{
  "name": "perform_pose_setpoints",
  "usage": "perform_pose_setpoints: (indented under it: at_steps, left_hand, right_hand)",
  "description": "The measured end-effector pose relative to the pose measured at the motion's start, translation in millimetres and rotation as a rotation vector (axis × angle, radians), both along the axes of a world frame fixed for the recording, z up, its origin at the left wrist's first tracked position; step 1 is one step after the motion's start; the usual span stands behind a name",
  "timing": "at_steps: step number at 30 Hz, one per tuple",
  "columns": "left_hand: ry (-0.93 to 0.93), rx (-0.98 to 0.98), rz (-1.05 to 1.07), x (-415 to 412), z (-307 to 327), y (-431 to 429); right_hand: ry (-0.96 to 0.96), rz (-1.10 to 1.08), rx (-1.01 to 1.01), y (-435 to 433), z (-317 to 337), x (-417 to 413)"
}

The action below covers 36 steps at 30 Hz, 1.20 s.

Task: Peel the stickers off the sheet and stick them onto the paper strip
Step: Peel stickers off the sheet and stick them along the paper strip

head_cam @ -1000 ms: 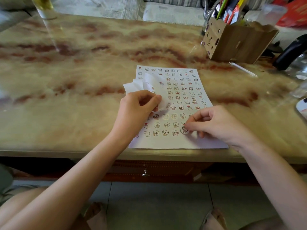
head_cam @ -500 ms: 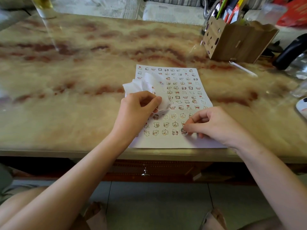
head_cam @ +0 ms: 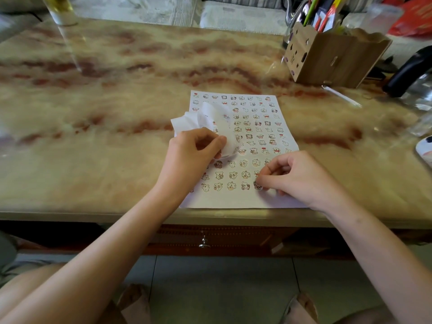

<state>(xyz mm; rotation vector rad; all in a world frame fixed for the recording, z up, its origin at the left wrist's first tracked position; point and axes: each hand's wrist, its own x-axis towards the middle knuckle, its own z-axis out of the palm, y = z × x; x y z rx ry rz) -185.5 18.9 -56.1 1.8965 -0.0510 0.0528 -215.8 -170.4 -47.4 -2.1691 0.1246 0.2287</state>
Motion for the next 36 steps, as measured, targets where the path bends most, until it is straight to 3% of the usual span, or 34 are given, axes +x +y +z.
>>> perform_pose_setpoints:
  at_steps: [9, 36]
  left_hand:
    - [0.010, 0.012, 0.003, 0, 0, 0]
    - [0.014, 0.045, 0.009, 0, -1, 0]
  right_hand:
    - [-0.068, 0.054, -0.068, -5, -3, 0]
    - [0.013, 0.125, -0.044, -16, -4, 9]
